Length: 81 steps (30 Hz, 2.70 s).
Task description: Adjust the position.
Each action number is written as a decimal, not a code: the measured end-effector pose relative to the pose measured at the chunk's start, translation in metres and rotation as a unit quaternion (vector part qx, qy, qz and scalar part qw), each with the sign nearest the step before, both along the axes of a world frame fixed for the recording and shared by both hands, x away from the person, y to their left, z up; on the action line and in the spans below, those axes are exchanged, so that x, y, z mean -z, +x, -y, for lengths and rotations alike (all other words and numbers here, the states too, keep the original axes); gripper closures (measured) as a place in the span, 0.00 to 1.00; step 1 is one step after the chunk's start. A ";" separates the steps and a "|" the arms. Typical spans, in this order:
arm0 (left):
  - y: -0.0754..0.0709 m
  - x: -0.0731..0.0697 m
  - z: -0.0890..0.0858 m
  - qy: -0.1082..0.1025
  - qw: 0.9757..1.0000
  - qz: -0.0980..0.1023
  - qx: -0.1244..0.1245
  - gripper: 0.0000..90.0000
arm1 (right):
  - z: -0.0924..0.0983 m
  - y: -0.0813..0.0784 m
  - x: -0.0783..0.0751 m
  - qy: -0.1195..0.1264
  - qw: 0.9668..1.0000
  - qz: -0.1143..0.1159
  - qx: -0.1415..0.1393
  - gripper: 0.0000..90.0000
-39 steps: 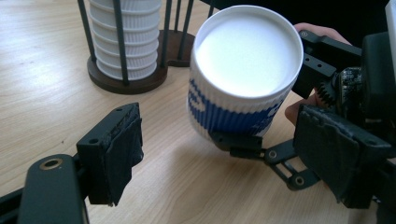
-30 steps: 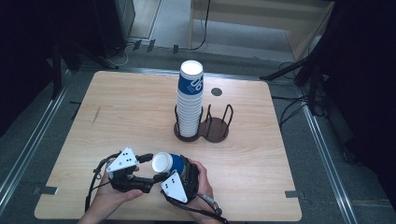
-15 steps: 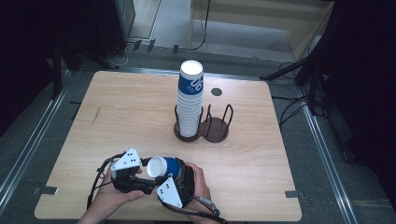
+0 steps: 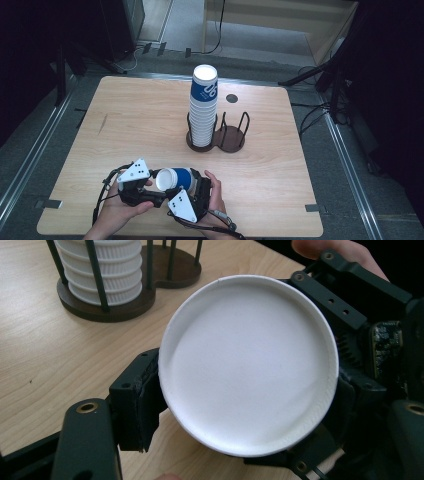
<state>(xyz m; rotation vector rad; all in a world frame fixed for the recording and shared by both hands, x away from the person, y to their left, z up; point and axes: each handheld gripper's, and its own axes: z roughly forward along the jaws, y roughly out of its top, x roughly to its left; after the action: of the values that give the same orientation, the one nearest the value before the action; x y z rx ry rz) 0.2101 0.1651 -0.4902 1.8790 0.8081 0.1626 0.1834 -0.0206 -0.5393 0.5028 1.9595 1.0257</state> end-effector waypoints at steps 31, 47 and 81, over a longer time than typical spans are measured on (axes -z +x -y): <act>0.002 -0.004 -0.046 -0.129 0.971 0.135 -0.147 0.31 | 0.012 0.005 -0.019 0.094 0.994 -0.043 0.023 0.02; 0.002 -0.001 -0.052 -0.169 0.953 0.182 -0.175 0.32 | 0.007 0.008 -0.035 0.149 0.985 -0.068 0.044 0.15; 0.004 0.011 -0.035 -0.173 0.951 0.198 -0.164 0.32 | 0.021 0.013 -0.073 0.518 0.801 -0.274 0.118 0.07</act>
<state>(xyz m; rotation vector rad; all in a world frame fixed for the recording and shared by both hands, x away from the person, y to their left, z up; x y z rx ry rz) 0.2144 0.2005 -0.5016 1.3150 0.8015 0.5524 0.1959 -0.0414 -0.4668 1.7614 1.5260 1.8944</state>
